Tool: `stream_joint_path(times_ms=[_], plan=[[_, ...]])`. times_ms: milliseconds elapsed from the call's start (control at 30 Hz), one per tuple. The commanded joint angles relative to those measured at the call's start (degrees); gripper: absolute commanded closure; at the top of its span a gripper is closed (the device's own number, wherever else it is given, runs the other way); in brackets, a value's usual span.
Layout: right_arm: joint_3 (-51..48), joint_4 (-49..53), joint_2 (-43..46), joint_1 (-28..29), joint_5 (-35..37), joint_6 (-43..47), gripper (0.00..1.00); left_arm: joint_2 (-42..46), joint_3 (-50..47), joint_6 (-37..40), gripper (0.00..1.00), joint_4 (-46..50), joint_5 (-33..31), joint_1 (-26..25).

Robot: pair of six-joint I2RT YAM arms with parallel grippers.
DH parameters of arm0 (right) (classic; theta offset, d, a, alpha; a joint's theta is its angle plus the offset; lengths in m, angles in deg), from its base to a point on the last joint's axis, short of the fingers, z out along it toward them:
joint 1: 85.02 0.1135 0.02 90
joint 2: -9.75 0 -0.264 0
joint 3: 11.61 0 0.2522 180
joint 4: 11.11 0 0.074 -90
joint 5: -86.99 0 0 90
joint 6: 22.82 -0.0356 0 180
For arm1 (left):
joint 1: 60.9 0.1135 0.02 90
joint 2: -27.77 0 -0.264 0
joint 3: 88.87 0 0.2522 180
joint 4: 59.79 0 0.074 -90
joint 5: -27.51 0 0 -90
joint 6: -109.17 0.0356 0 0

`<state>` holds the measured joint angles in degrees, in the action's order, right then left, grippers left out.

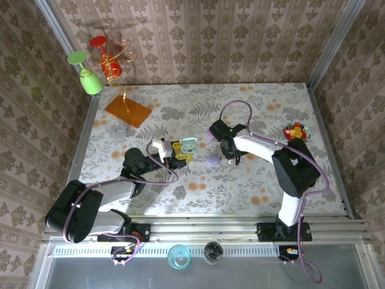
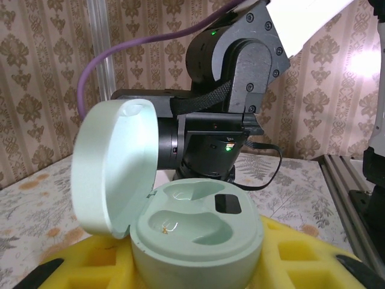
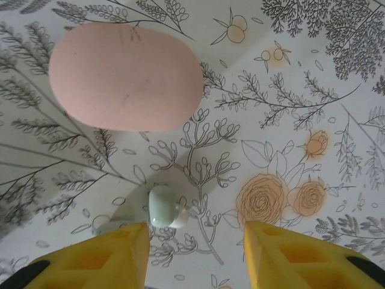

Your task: Insert wireless bluetooth earbuds into charging case

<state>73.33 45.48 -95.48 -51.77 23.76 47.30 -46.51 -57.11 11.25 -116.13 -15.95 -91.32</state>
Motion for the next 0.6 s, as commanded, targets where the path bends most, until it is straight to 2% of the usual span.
stream_joint_path(times_ms=[0,100,267,567], plan=[[2.77,4.05,-3.28,0.67,4.27,0.39,0.55,0.92,-1.66,-0.15,0.75,-3.46,0.64,2.68],[4.74,5.17,-5.83,1.02,5.68,0.65,0.57,1.55,-3.15,-1.05,0.75,-3.55,1.79,5.98],[6.76,5.44,-9.44,1.18,6.88,0.64,0.61,3.98,-5.32,-1.22,0.75,-3.29,1.96,8.38],[7.93,7.15,-11.49,2.07,6.5,-0.58,0.63,4.32,-5.61,-1.48,0.74,-3.34,3.0,9.23]])
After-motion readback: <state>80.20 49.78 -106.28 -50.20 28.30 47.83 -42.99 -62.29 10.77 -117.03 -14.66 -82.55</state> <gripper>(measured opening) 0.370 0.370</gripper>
